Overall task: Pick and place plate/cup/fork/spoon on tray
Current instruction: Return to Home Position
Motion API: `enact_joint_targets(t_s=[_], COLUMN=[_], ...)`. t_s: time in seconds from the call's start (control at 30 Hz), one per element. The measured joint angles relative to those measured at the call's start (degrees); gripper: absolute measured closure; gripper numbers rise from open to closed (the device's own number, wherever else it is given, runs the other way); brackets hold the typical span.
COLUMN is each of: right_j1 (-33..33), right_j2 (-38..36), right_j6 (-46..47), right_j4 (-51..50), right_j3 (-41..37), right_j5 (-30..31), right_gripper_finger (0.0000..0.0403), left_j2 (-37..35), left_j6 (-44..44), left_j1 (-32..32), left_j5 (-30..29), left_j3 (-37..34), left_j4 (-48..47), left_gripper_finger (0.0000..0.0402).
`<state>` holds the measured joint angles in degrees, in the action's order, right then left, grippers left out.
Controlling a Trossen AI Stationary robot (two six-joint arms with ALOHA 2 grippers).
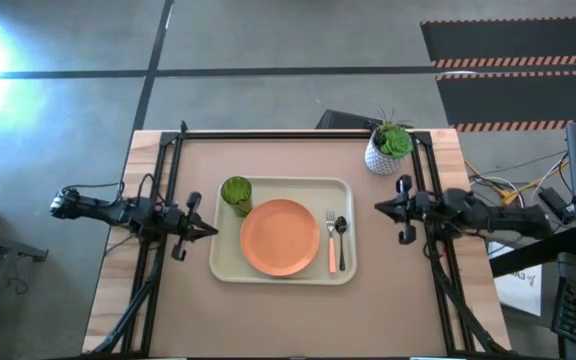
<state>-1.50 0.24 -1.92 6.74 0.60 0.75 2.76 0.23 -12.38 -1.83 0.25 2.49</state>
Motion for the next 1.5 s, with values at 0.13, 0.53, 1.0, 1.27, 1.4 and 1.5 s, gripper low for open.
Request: enact_joint_targets(t_s=[0.13,0.53,1.0,1.27,1.4,1.5], right_j1=[-5.63,-7.41,-7.41,-7.41,-7.41,-7.41], right_j2=[0.97,2.23,2.94,2.94,2.94,2.94], right_j6=[6.01,3.65,8.58,15.36,14.95,14.91], right_j4=[-4.77,-4.85,-4.96,-4.93,-4.93,-4.92], right_j3=[0.00,0.02,0.02,0.02,0.02,0.02], right_j5=[-10.05,-8.33,-8.28,-8.26,-8.26,-8.26], right_gripper_finger=[0.0394,0.0394,0.0394,0.0394,0.0394,0.0394], left_j2=[-0.39,-0.54,0.49,0.50,0.49,0.49], left_j6=[-0.04,-0.03,0.04,0.13,0.13,0.13], left_j1=[0.00,0.00,0.00,0.00,0.00,0.00], left_j5=[0.01,-0.02,-0.07,-0.09,-0.11,-0.11], left_j3=[0.00,0.00,0.00,0.00,0.00,0.00], left_j4=[-0.02,-0.01,-0.01,0.00,-0.01,-0.01], left_gripper_finger=[0.0402,0.0402,0.0402,0.0402,0.0402,0.0402])
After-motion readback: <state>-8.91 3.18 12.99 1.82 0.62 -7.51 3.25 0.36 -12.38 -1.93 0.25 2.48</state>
